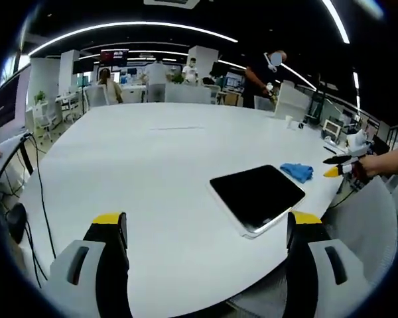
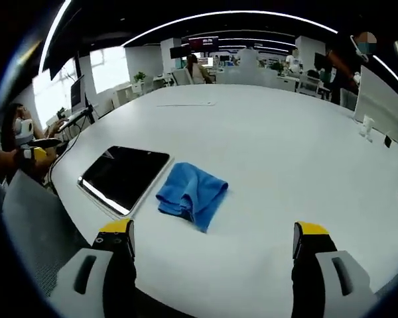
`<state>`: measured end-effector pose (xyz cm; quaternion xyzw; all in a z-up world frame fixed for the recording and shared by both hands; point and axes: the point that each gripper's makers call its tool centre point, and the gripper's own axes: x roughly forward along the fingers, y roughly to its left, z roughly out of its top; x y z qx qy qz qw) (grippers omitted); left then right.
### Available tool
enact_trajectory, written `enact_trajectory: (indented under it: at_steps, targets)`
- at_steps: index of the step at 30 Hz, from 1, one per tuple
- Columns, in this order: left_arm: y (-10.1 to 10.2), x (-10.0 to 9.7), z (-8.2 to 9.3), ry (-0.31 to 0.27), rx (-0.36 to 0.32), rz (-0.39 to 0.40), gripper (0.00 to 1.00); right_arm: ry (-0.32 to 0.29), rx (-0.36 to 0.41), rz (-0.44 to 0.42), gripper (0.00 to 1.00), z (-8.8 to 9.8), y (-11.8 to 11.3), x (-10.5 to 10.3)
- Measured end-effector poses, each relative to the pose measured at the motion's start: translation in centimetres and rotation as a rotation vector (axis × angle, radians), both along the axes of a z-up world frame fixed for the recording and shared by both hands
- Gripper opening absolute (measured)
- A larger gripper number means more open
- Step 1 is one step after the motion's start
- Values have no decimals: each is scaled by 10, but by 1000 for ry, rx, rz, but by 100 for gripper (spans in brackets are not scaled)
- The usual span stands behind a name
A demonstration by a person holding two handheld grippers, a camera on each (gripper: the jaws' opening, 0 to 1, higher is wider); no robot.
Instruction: Wipe the mirror surface with the cleaning cloth until all visible marks leave the cleaned area.
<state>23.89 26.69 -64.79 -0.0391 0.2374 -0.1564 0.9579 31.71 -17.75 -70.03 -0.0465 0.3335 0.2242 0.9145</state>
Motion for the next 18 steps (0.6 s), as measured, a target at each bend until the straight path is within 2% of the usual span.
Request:
enact_trajectory:
  at_steps: [3, 6, 7, 9, 14, 18]
  targets:
    - [-1, 0, 2, -1, -10, 5, 99, -25, 4, 7, 98, 8, -1, -1]
    - [-3, -3, 3, -3, 21, -12, 99, -50, -12, -2, 98, 13, -5, -1]
    - [-4, -3, 3, -6, 30, -22, 99, -37, -8, 1, 98, 12, -4, -2]
    - [-5, -5, 1, 3, 31, -34, 99, -53, 24, 5, 98, 15, -1, -2]
    - [-5, -8, 1, 3, 20, -39, 99, -27, 27, -2, 98, 8, 4, -9]
    - [4, -9, 1, -4, 9, -15, 99, -8, 4, 6, 98, 0, 9, -15]
